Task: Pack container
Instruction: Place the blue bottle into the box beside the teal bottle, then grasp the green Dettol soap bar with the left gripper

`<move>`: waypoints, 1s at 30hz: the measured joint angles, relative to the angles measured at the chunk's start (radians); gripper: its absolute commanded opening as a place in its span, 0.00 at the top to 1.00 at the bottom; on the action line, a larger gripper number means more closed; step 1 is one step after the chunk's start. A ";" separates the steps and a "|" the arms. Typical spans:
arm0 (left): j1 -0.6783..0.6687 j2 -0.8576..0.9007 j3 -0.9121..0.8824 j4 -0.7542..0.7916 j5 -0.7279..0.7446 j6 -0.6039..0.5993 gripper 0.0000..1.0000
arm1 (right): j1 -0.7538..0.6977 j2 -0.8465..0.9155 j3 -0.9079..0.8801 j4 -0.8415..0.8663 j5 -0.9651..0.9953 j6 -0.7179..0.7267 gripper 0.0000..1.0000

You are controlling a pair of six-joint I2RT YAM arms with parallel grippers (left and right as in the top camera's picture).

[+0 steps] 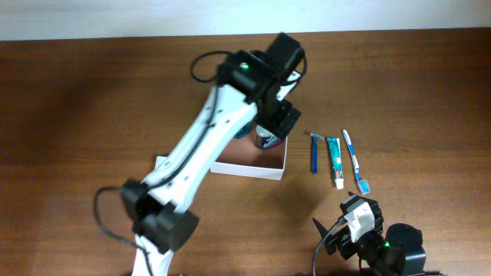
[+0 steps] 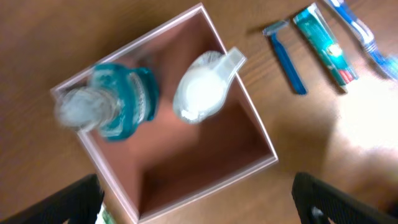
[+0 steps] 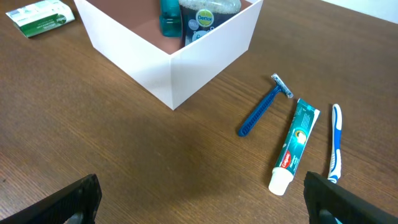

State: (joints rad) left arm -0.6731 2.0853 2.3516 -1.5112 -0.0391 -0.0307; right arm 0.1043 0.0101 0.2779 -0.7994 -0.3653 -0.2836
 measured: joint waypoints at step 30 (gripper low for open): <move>0.573 -0.337 -1.246 0.630 0.049 0.009 0.06 | 0.000 0.000 0.000 0.000 0.000 0.000 0.01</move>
State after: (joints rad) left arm -0.1001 1.7485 1.1053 -0.8814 0.0097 -0.0219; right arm 0.1043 0.0101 0.2775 -0.7994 -0.3653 -0.2840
